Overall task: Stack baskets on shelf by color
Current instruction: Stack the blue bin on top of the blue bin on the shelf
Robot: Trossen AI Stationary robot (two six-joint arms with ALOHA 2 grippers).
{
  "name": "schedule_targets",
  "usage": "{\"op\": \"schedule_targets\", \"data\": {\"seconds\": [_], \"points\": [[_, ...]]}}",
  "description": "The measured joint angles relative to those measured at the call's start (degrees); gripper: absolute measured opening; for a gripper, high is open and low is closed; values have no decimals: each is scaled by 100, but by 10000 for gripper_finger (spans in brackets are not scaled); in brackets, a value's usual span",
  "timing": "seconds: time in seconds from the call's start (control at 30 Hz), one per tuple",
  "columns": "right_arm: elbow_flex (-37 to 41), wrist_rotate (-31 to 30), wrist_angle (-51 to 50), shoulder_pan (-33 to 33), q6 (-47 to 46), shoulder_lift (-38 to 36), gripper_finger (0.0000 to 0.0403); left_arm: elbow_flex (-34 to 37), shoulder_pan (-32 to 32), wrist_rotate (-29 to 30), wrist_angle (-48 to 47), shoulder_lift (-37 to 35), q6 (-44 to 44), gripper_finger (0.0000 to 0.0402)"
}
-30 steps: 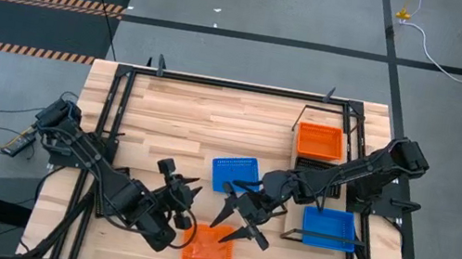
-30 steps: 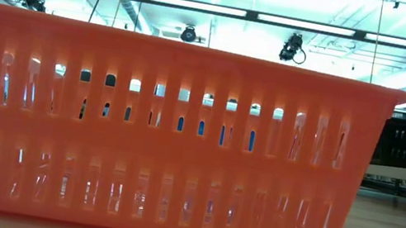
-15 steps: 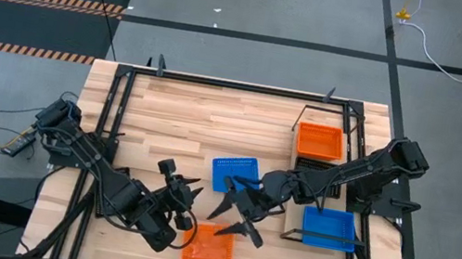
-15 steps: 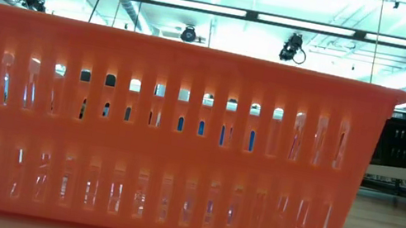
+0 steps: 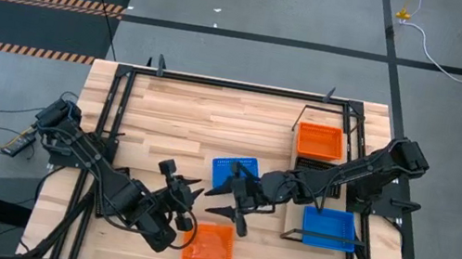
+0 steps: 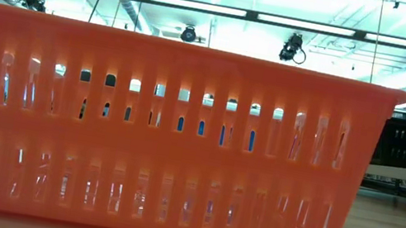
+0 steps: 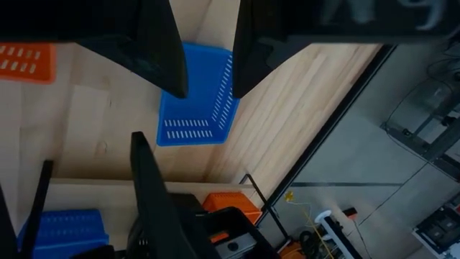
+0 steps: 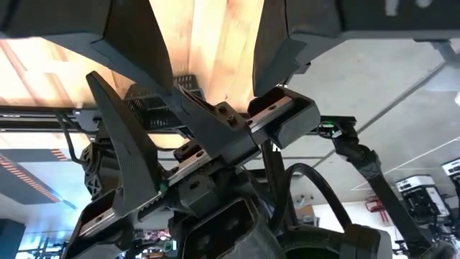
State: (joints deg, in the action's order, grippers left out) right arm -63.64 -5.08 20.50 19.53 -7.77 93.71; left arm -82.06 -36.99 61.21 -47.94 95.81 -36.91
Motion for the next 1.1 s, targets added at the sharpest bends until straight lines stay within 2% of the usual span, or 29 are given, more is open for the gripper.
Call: {"op": "schedule_targets", "data": {"seconds": [0.57,0.77,0.87,0.97,1.1], "points": [[0,22,-164,2,-22,0,199,0,0,-4,142,0,-42,117],[0,50,-283,31,-19,0,199,0,24,-493,234,20,-11,117],[0,95,-267,31,-16,0,199,0,26,-554,230,20,4,117],[0,352,-256,28,-13,0,199,0,12,-553,176,20,7,117],[0,1024,-259,31,95,0,199,0,2,-555,63,20,7,117]]}}
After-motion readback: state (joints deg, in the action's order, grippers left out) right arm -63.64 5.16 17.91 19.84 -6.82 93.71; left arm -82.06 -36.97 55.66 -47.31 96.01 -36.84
